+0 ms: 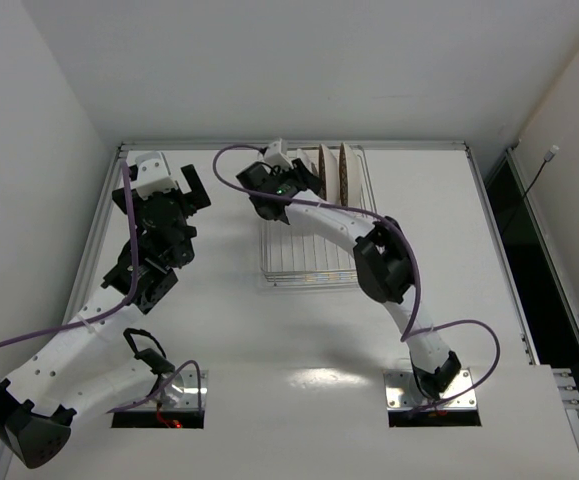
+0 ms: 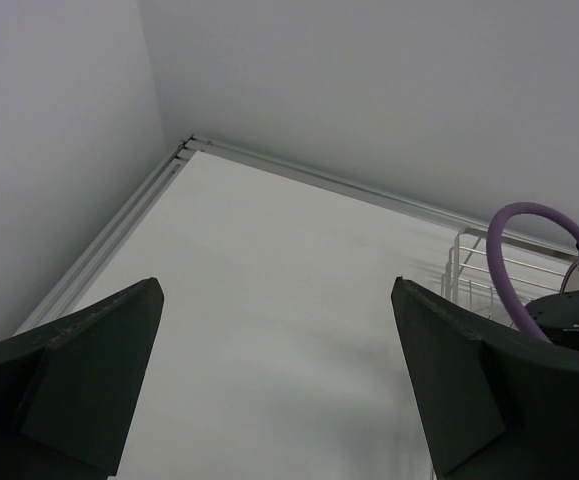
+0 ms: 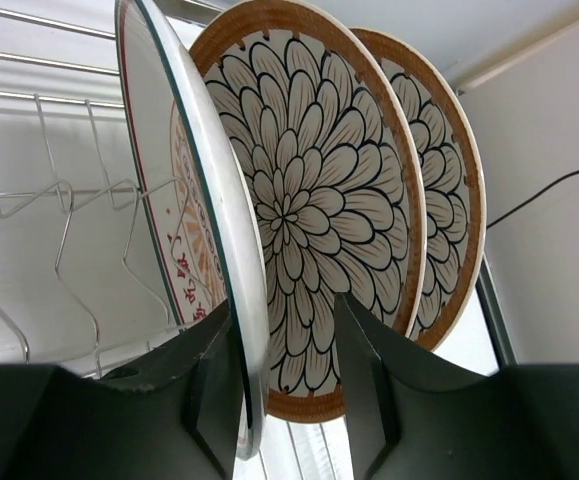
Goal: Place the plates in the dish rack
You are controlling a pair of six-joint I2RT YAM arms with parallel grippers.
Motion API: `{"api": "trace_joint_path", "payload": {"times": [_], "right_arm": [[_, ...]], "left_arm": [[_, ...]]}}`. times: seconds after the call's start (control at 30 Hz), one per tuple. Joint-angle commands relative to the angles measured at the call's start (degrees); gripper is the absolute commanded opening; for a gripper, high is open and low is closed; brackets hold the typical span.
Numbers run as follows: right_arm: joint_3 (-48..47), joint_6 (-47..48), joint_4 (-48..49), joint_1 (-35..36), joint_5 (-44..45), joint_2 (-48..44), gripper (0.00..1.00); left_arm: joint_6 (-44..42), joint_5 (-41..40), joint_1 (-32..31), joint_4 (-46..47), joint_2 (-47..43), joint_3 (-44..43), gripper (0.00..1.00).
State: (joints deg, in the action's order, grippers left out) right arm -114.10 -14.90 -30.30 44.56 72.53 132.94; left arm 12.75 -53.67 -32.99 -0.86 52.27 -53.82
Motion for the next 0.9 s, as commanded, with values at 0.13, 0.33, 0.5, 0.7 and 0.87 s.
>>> {"api": "trace_joint_path", "payload": {"times": [0.13, 0.33, 0.5, 0.7, 0.87], "right_arm": [[-3.23, -4.87, -1.78, -2.1, -1.96, -4.71, 0.37], [-4.54, -5.41, -1.78, -3.69, -5.03, -5.94, 0.37], [-5.78, -5.41, -1.78, -4.83, -5.03, -7.35, 0.38], [-7.79, -1.46, 1.29, -5.36, -5.56, -7.96, 0.39], [-8.5, 3.28, 3.84, -5.88, -4.25, -6.21, 0.39]], "left_arm": [[0.78, -1.0, 0.21, 1.3, -1.12, -1.11, 0.99], [0.78, -1.0, 0.21, 1.3, -0.59, -1.11, 0.99], [0.78, -1.0, 0.21, 1.3, -0.59, -1.11, 0.99], [0.78, -1.0, 0.21, 1.3, -0.59, -1.11, 0.99], [0.78, -1.0, 0.21, 1.3, -0.07, -1.11, 0.99]]}}
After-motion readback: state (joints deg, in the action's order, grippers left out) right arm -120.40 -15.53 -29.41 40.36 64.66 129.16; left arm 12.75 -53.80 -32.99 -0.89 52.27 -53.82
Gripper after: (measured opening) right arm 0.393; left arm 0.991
